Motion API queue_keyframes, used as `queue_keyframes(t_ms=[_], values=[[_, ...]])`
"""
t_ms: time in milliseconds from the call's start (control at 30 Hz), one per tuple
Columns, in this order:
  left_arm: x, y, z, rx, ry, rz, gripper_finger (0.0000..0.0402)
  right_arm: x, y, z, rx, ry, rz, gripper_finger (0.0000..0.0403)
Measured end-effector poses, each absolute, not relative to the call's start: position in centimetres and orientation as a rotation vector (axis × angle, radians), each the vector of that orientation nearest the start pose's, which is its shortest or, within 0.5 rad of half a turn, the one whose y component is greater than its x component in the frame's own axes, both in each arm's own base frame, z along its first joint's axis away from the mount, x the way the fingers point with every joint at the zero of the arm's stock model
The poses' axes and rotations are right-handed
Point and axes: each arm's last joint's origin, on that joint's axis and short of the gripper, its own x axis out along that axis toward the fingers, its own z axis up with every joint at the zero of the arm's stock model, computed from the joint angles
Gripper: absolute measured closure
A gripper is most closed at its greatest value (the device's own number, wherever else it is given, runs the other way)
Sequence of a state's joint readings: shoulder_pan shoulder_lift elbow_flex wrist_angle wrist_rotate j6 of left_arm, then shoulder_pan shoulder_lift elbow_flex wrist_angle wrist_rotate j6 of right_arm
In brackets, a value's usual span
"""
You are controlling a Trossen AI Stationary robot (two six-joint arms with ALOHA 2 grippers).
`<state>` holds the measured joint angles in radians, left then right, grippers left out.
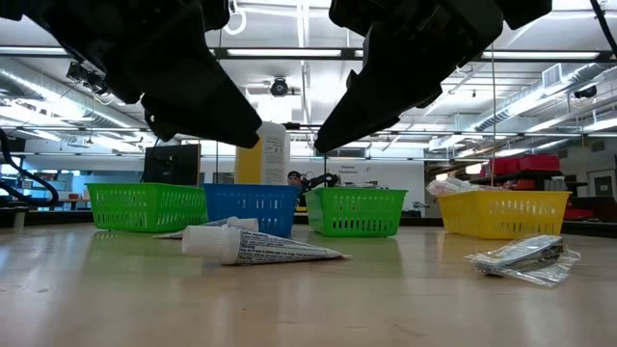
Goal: Pick & Place Travel size toiletries
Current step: Put the purple and white toothpaste into the left green bin
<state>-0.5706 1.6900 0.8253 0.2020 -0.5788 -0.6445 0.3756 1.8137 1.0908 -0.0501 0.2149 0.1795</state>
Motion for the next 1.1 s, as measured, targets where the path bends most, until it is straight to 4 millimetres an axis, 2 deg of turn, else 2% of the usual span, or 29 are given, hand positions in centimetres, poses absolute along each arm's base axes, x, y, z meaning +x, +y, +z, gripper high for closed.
queue_keyframes(t_ms=[233, 433, 867, 967, 1100], values=[[28.8, -16.6, 15.7, -0.343, 0.588, 0.074, 0.0271, 35.2, 13.1, 17.5, -0.053, 0.755, 0.087, 0.0223], [29.1, -16.2, 15.8, -0.298, 0.582, 0.058, 0.0266, 35.4, 12.8, 17.6, 0.023, 0.757, 0.107, 0.0223], [29.0, -16.4, 15.8, -0.214, 0.570, 0.062, 0.0187, 35.3, 12.5, 17.4, -0.003, 0.771, 0.053, 0.0223], [29.2, -16.6, 15.1, -0.226, 0.567, 0.066, 0.0183, 35.3, 12.5, 17.4, 0.003, 0.768, 0.051, 0.0223], [29.7, -17.0, 12.8, -0.247, 0.597, 0.081, 0.0184, 35.4, 12.5, 17.4, 0.018, 0.767, 0.045, 0.0223]])
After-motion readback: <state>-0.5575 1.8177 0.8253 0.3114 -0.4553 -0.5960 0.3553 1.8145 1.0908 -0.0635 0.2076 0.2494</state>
